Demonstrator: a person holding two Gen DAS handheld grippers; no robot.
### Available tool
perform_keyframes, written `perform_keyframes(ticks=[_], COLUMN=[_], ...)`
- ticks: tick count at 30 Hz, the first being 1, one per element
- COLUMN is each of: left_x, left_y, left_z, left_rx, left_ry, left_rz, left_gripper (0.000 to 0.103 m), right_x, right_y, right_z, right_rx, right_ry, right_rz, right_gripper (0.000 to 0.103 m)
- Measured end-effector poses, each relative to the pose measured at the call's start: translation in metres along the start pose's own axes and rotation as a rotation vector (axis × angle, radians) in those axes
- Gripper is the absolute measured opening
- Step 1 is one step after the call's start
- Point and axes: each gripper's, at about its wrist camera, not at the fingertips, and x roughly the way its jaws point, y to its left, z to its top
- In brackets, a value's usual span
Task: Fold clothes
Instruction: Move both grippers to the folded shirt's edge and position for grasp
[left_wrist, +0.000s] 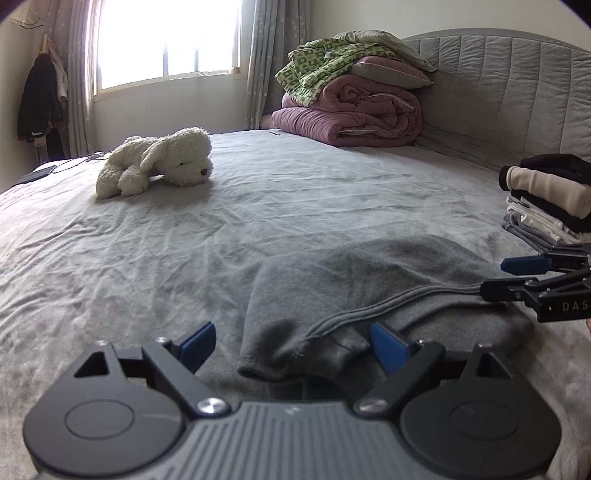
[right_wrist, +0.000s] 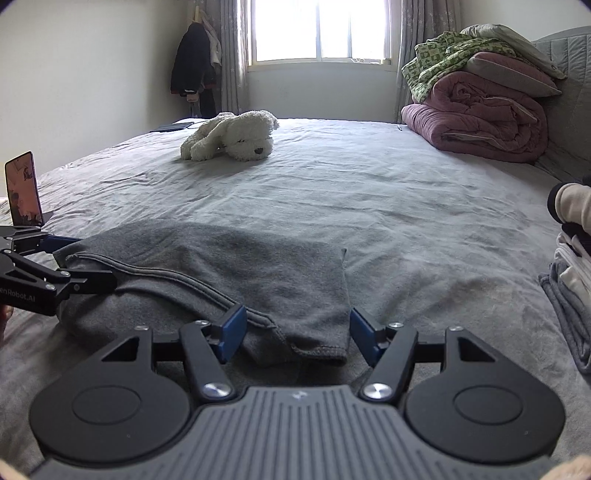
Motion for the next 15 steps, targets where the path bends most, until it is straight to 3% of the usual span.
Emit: perform_keyframes(ticks=[4, 7, 15], left_x=[-0.011, -0.006, 0.031], left_y=[0.006, -0.002, -0.026], left_z=[0.016, 0.021, 0.008], left_rx=[-0.088, -0.080, 0.001], left_ry=[-0.052, -0.068, 0.038], left_rz=[-0.016, -0.021, 0.026], left_gripper=[0.091, 0.091, 0.091], right_x=[-0.005, -0.001, 0.014], right_y=[0.003, 0.007, 0.014], right_z=[0.010, 0.017, 0.018], right_rx=[0.020, 0.048, 0.056], right_ry=[-0.029, -0.039, -0.002], right_rz=[0.010, 0.025, 0.023], right_gripper=[0.066, 0.066, 0.066])
